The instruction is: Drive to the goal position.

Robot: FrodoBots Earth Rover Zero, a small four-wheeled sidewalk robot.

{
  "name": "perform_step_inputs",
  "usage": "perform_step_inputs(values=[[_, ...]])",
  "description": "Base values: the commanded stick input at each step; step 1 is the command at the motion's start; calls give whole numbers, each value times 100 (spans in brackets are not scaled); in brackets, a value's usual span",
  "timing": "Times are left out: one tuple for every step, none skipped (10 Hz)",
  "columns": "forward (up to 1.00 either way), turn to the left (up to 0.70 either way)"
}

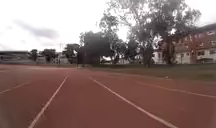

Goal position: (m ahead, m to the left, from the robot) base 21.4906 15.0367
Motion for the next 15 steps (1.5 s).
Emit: perform_step_inputs(values=[[70, 0], [70, 0], [70, 0], [70, 0], [70, 0], [70, 0], [70, 0], [70, 0], [70, 0], [70, 0], [70, 0], [70, 0], [70, 0], [70, 0], [70, 0]])
